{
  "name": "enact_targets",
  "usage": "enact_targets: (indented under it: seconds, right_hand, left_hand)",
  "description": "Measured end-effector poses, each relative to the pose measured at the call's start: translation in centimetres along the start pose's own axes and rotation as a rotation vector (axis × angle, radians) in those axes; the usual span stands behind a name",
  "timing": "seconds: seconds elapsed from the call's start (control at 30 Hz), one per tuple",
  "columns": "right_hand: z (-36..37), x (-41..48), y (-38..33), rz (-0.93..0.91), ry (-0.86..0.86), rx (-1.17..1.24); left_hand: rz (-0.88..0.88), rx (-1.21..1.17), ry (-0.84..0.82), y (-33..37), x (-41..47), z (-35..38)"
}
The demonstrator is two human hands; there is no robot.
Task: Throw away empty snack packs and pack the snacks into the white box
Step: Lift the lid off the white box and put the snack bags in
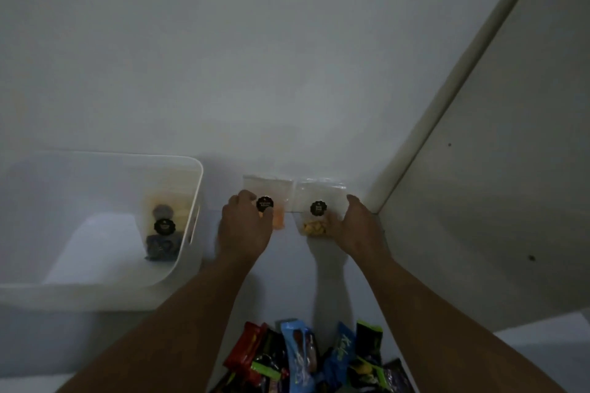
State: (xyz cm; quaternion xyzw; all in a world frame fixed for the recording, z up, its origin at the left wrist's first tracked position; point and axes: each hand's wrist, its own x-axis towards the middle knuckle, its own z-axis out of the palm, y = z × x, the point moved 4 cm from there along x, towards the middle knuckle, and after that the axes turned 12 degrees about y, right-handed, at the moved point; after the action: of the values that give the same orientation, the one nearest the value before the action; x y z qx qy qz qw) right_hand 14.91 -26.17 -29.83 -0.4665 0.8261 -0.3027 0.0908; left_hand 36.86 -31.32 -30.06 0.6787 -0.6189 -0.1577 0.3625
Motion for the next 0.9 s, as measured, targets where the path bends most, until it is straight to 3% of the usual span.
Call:
enact_targets:
  seconds: [0.13,0.43,0.73,0.9]
  right_hand:
    - [2.2,2.0,1.9,0.148,0.021,0.141]
    - [4.1,3.8,2.7,0.23,0.091,0.401]
    - [3.0,4.4,2.5,0.155,0.033,0.585]
    - [1.5,4.2,1.6,0.04,0.001,0.542]
  left_hand:
    - [-0.193,-0.09,0.13,-1.1,1.2,2.2]
    - [-0.321,-0.335,0.195,-2.6,2.6,4.0]
    - [-0.257,-0.365,0.075,-1.8,2.8,3.7]
    - [-0.159,-0.311,-0.009,0.2,2.7,2.2]
